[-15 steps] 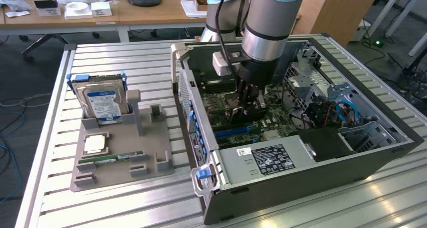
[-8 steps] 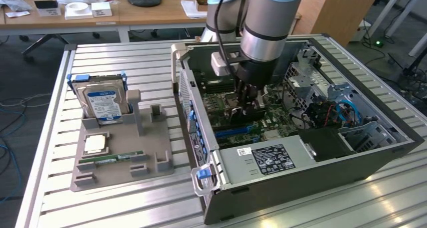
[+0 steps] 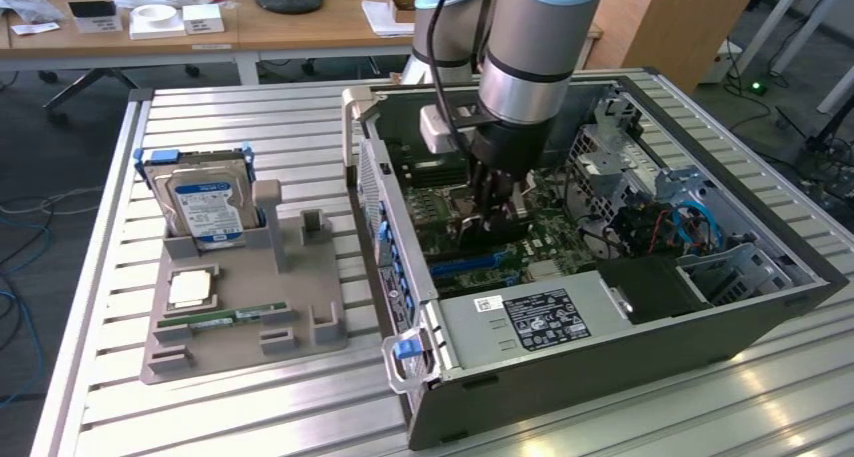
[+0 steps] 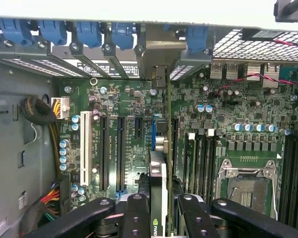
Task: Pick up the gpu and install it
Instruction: 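Insert the gpu into the slot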
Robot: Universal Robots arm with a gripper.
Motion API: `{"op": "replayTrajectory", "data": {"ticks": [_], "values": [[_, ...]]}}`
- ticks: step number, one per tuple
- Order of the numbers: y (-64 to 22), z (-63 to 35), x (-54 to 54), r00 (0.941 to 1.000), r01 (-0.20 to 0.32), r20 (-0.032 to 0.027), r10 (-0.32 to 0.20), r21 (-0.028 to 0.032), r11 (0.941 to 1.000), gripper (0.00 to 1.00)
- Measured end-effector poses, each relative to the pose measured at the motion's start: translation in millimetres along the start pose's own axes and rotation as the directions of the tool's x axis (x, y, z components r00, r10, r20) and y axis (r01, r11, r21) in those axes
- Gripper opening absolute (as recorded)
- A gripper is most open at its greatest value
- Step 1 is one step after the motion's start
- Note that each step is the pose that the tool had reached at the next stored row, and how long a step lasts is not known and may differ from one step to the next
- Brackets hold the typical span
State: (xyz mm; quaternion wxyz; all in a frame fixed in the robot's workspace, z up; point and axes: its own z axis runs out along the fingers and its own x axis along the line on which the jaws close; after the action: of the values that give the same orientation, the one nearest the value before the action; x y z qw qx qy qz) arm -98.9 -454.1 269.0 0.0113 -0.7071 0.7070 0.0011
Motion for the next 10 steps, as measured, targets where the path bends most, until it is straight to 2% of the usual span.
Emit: {"op": "replayTrajectory", "data": {"ticks": [10], "values": [[0.5,1.8,0.0,1.0000,0.000,-0.0002,0.000,-0.0001,1.0000,0.27]]}}
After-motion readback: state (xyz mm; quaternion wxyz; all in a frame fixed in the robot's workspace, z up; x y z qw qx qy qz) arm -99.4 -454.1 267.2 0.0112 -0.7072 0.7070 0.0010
